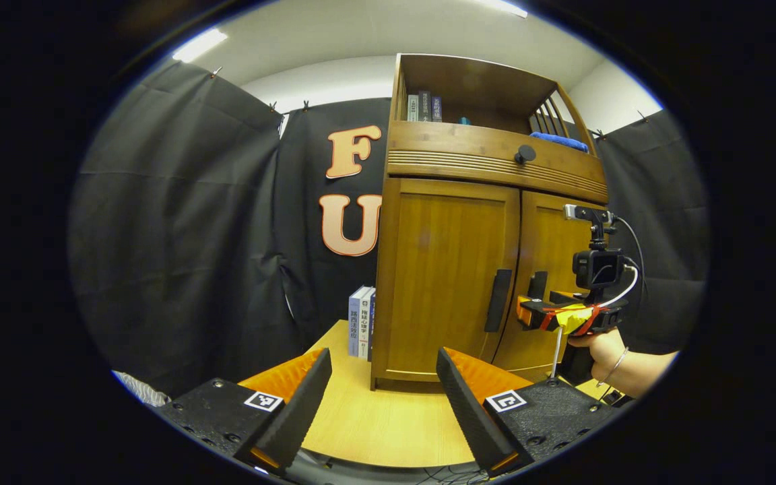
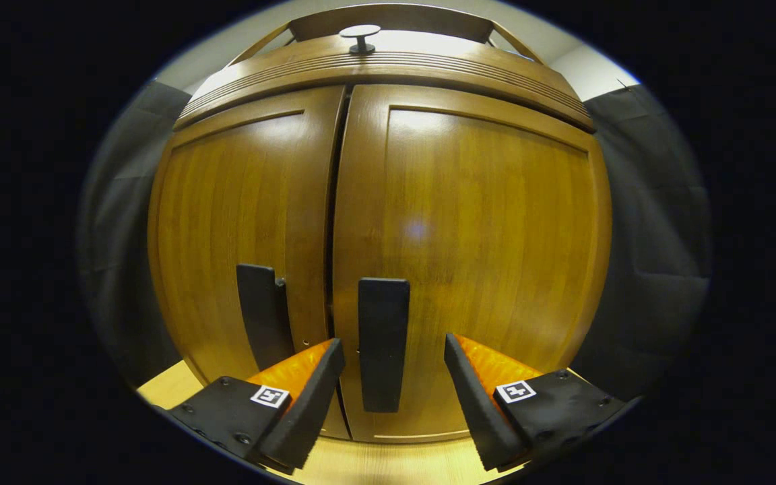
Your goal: Open the right door of the double-door shoe cabinet with the right hand, and open the left door with the left hand.
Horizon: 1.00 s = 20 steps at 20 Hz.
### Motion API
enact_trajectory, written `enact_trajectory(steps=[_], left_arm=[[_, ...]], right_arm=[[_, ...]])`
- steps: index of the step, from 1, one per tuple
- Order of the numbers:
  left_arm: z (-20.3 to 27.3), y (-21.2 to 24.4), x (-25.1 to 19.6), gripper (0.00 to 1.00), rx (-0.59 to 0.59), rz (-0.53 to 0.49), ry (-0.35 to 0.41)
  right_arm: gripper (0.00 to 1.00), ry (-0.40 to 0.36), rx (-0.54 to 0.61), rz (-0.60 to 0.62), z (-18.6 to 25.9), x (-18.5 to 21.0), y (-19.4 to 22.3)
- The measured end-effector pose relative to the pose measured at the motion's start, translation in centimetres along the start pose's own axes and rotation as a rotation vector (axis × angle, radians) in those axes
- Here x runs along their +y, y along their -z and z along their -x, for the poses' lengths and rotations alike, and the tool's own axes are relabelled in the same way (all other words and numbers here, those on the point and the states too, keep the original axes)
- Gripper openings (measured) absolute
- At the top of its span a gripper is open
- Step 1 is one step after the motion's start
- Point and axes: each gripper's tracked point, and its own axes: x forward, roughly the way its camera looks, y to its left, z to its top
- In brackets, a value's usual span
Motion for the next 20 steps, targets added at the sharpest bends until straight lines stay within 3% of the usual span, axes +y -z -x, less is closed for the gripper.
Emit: enact_trajectory(steps=[2,3,4,7,10,11,14,16,17,19,20], left_arm=[[-0.2,0.3,0.3,0.98,0.003,0.0,-0.007],[-0.2,0.4,0.5,0.94,0.004,0.0,-0.009],[-0.2,0.3,0.6,0.91,0.005,0.002,-0.012],[-0.4,0.6,0.9,0.98,0.012,0.009,-0.018],[-0.3,0.8,0.8,0.98,0.015,0.017,-0.013],[-0.3,1.0,0.6,0.98,0.019,0.02,-0.009],[0.0,1.1,0.4,0.98,0.024,0.03,-0.004],[0.4,1.0,0.3,0.94,0.021,0.033,-0.004],[0.6,0.9,0.2,0.94,0.02,0.035,-0.002],[1.1,1.0,-0.1,0.98,0.017,0.039,0.003],[1.2,1.0,-0.4,0.98,0.015,0.037,0.007]], right_arm=[[0.77,-0.01,0.005,0.003,-0.4,0.5,0.2],[0.84,-0.013,0.008,-0.001,-0.5,0.7,0.2],[0.74,-0.006,0.01,-0.004,-0.7,0.6,0.3],[0.44,-0.001,0.014,-0.012,-0.8,0.5,0.5],[0.43,-0.012,0.027,-0.029,-0.8,0.7,0.9],[0.48,-0.011,0.039,-0.045,-0.6,0.8,1.0],[0.31,0.006,0.029,-0.043,-0.8,0.7,0.8],[0.34,0.007,0.041,-0.052,-0.6,0.6,0.9],[0.29,0.002,0.045,-0.068,-0.6,0.7,0.8],[0.31,-0.013,0.049,-0.087,-0.4,0.6,0.9],[0.27,-0.018,0.05,-0.088,-0.1,0.6,0.9]])
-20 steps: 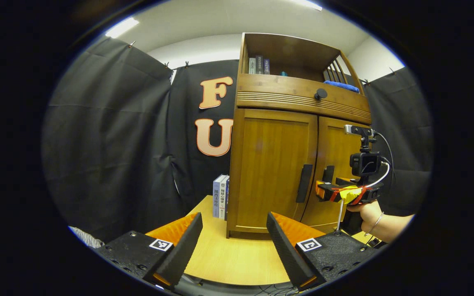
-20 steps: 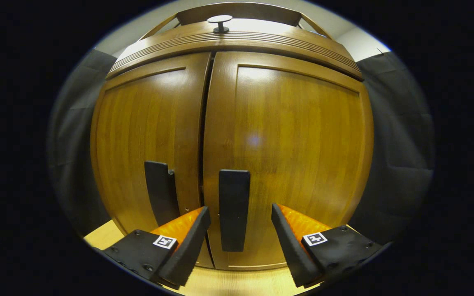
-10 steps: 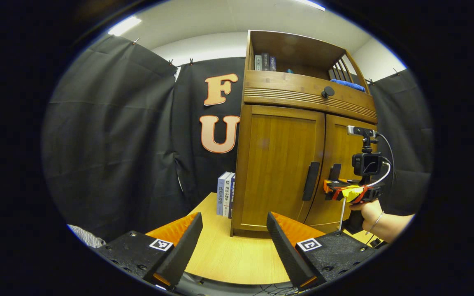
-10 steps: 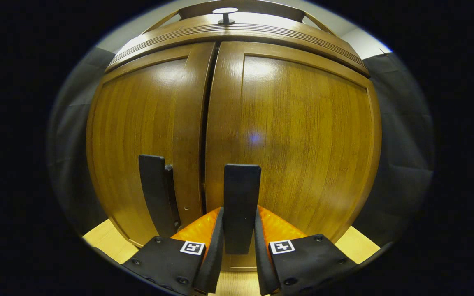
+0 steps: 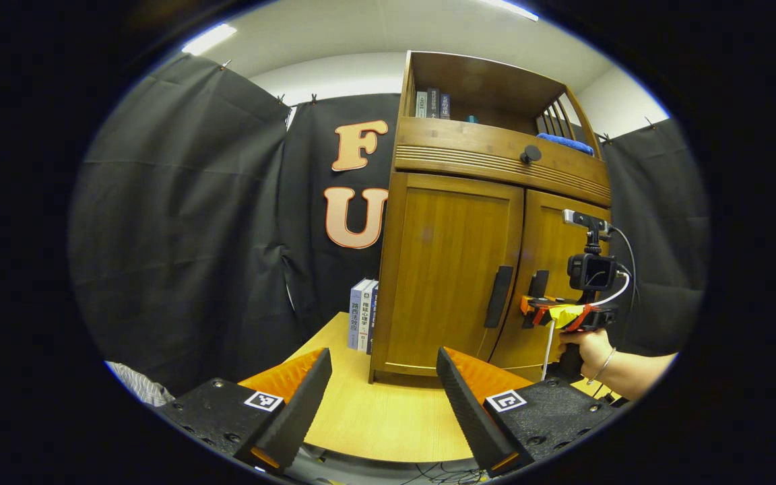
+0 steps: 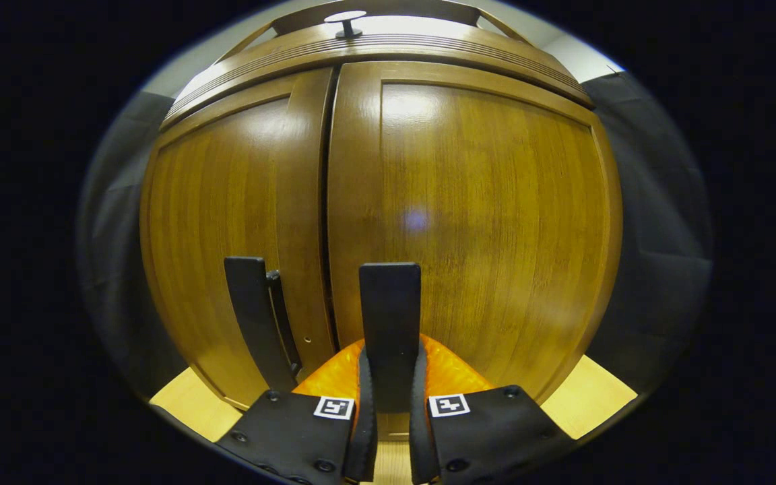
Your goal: Open the right door of the double-door shoe cabinet with the right hand, and open the left door with the left hand.
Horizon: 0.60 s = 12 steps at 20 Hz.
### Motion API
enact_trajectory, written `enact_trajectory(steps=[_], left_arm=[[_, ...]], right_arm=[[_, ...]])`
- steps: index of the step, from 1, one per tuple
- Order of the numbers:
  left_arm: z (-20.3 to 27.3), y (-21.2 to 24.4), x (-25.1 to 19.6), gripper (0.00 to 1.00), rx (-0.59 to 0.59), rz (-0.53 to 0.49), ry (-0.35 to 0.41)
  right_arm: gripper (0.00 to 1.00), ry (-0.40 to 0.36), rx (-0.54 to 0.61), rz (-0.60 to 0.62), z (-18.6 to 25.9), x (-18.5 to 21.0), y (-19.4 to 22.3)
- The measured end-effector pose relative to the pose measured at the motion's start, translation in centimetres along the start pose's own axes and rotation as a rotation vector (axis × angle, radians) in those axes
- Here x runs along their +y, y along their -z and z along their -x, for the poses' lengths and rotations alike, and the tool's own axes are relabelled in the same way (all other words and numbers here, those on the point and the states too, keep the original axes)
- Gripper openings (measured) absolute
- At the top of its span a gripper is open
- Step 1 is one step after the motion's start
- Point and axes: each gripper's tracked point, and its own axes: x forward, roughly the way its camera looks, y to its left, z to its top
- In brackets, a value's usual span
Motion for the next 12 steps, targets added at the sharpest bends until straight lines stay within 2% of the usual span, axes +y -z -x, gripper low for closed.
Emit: enact_trajectory(steps=[1,2,3,8,12], left_arm=[[0.2,-0.1,-0.3,0.98,0.001,-0.003,0.005],[0.3,0.0,-0.6,0.91,0.003,-0.004,0.01],[0.5,0.1,-0.9,0.91,0.004,-0.004,0.017],[1.0,0.1,-2.8,0.95,0.004,-0.005,0.051],[1.3,0.1,-4.3,0.91,0.0,-0.012,0.077]], right_arm=[[0.27,-0.003,-0.005,0.003,0.6,-0.1,0.0],[0.27,-0.004,-0.016,0.013,1.4,-0.2,0.2],[0.23,-0.007,-0.016,0.021,2.1,-0.4,0.5],[0.23,-0.026,-0.005,0.021,5.2,-1.4,0.8],[0.23,-0.039,-0.006,-0.002,7.4,-2.5,1.1]])
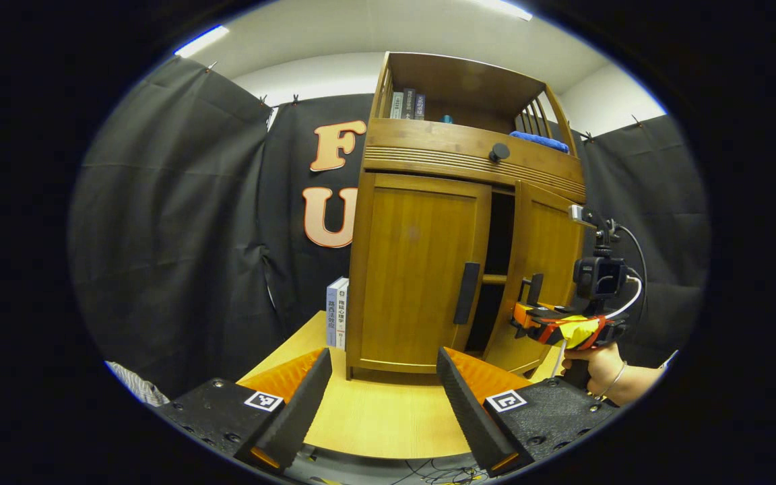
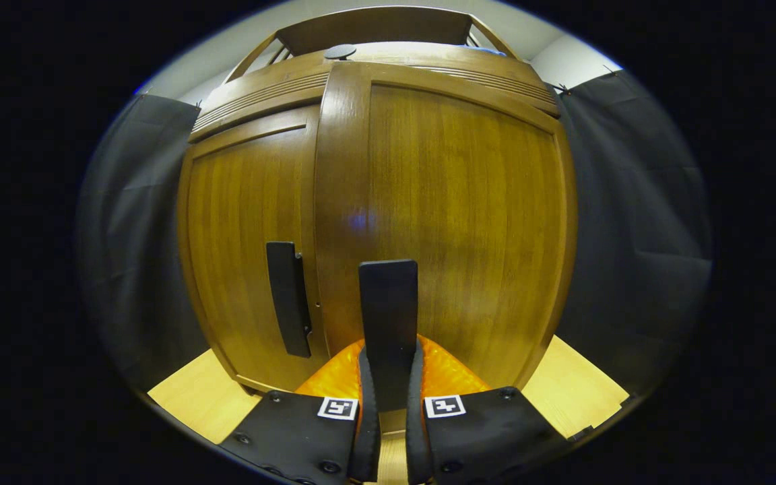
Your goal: Open the right door of the double-door shoe cabinet with the right hand, and open the left door with the left hand.
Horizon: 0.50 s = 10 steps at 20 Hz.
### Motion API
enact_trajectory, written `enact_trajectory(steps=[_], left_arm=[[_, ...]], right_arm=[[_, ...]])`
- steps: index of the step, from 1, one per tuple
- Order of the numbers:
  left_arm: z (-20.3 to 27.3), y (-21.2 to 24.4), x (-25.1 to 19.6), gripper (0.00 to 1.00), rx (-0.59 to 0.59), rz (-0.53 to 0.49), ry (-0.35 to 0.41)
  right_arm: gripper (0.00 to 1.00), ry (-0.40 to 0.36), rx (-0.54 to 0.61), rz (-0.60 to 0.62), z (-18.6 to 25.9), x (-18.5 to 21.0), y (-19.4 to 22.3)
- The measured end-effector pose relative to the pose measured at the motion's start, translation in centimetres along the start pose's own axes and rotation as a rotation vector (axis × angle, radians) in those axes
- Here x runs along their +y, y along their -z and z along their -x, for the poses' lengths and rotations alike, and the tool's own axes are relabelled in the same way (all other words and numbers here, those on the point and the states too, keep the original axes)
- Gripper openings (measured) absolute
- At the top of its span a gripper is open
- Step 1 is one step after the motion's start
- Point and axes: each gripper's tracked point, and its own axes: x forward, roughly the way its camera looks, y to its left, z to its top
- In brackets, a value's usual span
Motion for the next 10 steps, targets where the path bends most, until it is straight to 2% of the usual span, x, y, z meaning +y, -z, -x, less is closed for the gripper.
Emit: enact_trajectory(steps=[2,3,4,5,6,7,8,9,10], left_arm=[[0.1,-0.2,-0.4,0.94,-0.006,-0.008,0.0],[0.1,-0.2,-0.6,0.98,-0.005,-0.007,0.002],[0.2,-0.1,-0.9,0.98,-0.004,-0.006,0.004],[0.2,0.0,-1.2,0.91,-0.002,-0.004,0.005],[0.2,0.0,-1.4,0.91,-0.001,-0.004,0.005],[0.2,0.1,-1.6,0.91,-0.001,-0.004,0.004],[0.3,-0.1,-1.9,0.98,-0.005,-0.003,0.005],[0.3,-0.1,-2.2,0.94,-0.007,-0.002,0.008],[0.4,-0.1,-2.5,0.94,-0.009,-0.003,0.011]], right_arm=[[0.23,-0.004,-0.002,0.001,0.7,-0.3,-0.1],[0.27,-0.004,0.0,0.003,1.1,-0.4,0.0],[0.23,-0.001,0.001,-0.004,1.5,-0.7,0.1],[0.19,0.004,0.001,-0.015,1.9,-0.9,0.3],[0.27,0.012,0.0,-0.024,2.6,-1.2,0.3],[0.19,0.019,0.001,-0.029,3.0,-1.5,0.4],[0.27,0.024,0.005,-0.032,3.6,-1.8,0.4],[0.19,0.027,0.006,-0.038,4.0,-2.1,0.4],[0.19,0.032,0.009,-0.045,4.6,-2.5,0.5]])
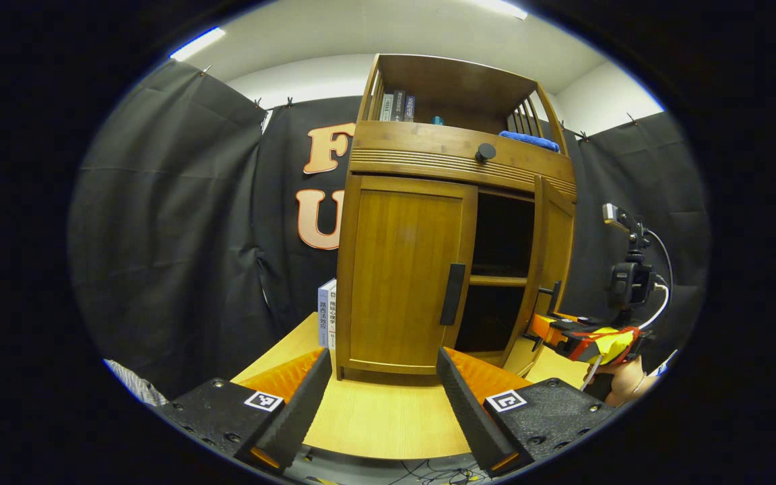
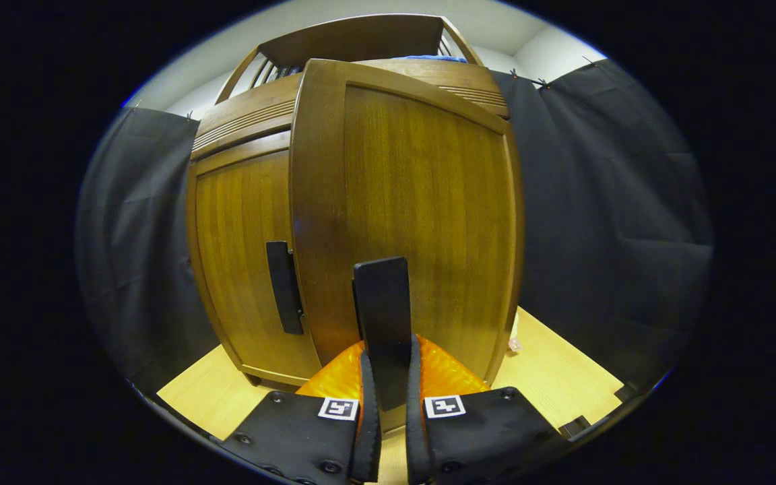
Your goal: Open the right door of the double-door shoe cabinet with the right hand, and open the left door with the left hand.
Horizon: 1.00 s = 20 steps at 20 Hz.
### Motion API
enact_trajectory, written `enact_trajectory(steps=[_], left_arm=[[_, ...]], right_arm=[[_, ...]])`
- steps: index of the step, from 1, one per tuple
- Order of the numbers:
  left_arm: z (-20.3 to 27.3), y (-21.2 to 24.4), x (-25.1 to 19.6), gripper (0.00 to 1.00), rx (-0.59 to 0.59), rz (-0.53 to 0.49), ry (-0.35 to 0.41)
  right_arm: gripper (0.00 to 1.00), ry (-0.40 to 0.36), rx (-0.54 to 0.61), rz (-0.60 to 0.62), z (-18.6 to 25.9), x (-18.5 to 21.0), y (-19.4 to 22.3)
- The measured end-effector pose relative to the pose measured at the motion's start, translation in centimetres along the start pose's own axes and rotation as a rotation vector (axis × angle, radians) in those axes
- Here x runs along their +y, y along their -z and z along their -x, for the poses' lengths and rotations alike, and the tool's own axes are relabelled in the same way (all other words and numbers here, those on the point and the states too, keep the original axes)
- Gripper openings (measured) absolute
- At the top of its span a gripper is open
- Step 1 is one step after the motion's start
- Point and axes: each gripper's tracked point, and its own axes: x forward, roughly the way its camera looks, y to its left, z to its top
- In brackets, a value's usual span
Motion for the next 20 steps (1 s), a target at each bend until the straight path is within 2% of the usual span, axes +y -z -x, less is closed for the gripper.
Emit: enact_trajectory(steps=[1,2,3,5,6,7,11,13,14,15,16,17,18,20], left_arm=[[0.0,0.0,-0.4,0.94,0.001,0.0,0.005],[-0.1,0.2,-0.8,0.94,0.002,0.001,0.009],[-0.1,0.2,-1.2,0.94,0.003,0.003,0.013],[-0.2,0.3,-2.1,0.94,0.005,0.01,0.024],[-0.3,0.4,-2.6,0.94,0.006,0.013,0.031],[-0.3,0.5,-3.1,0.94,0.006,0.014,0.037],[-0.3,0.7,-5.2,0.98,0.007,0.018,0.067],[-0.1,0.8,-6.1,0.98,0.009,0.02,0.079],[-0.2,0.7,-6.3,0.92,0.012,0.021,0.085],[-0.1,0.9,-6.8,0.91,0.017,0.022,0.091],[0.0,1.1,-7.5,0.91,0.021,0.024,0.097],[0.1,1.2,-8.0,0.95,0.025,0.026,0.102],[0.0,1.2,-8.4,0.95,0.028,0.026,0.108],[0.2,1.3,-9.4,0.96,0.029,0.019,0.123]], right_arm=[[0.23,0.008,-0.001,-0.002,0.5,-0.4,0.0],[0.23,0.017,-0.003,0.004,1.1,-1.1,-0.1],[0.18,0.027,-0.001,0.011,1.8,-1.7,-0.1],[0.18,0.045,0.004,0.019,2.8,-2.9,-0.1],[0.27,0.052,0.005,0.025,3.1,-3.4,-0.1],[0.22,0.057,0.004,0.034,3.4,-3.6,-0.1],[0.22,0.083,0.01,0.026,4.8,-5.5,-0.2],[0.15,0.096,0.011,0.014,5.2,-6.6,-0.2],[0.15,0.106,0.01,0.013,5.4,-7.1,-0.2],[0.14,0.113,0.008,0.015,5.7,-7.7,-0.2],[0.1,0.12,0.01,0.011,6.0,-8.1,-0.2],[0.1,0.128,0.01,0.003,6.2,-8.7,-0.2],[0.14,0.138,0.01,-0.006,6.4,-9.3,-0.3],[0.14,0.151,0.007,-0.02,6.8,-10.6,-0.4]])
